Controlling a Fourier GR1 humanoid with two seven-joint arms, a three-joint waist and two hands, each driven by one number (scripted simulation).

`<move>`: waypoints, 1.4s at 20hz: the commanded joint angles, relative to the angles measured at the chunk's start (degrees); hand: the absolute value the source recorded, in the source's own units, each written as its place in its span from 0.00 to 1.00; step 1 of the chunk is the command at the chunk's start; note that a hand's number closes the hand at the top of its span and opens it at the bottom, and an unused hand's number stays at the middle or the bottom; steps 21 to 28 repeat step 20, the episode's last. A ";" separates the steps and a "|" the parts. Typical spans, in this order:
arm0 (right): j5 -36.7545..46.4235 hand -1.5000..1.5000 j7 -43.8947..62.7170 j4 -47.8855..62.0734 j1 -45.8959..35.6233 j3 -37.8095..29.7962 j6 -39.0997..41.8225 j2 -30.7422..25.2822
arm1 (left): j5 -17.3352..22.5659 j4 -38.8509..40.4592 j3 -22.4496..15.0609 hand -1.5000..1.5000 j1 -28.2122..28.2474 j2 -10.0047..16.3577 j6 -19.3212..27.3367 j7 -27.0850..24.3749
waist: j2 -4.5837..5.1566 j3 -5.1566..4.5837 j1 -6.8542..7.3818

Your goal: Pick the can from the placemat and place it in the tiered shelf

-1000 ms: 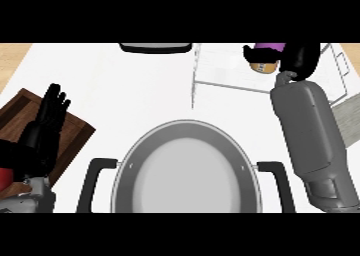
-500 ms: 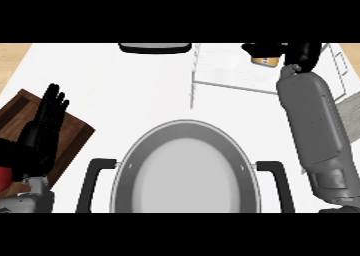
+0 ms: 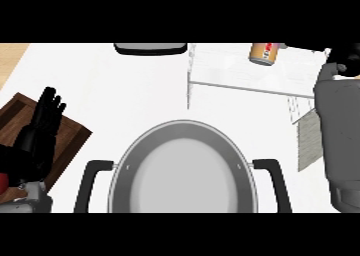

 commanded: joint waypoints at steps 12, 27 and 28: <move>-17.03 0.00 13.77 -39.38 28.01 -11.83 19.53 -10.62 | 0.55 0.35 0.30 0.50 0.09 -0.42 -1.09 0.52 | 0.14 0.04 -0.28; -28.57 0.00 5.83 -47.22 41.30 -19.61 23.30 -8.10 | 1.95 -0.79 2.46 0.50 -0.08 0.89 -2.77 0.56 | 0.26 0.04 0.32; -28.57 0.00 5.83 -47.22 41.30 -19.61 23.30 -8.10 | 1.95 -0.79 2.46 0.50 -0.08 0.89 -2.77 0.56 | 0.26 0.04 0.32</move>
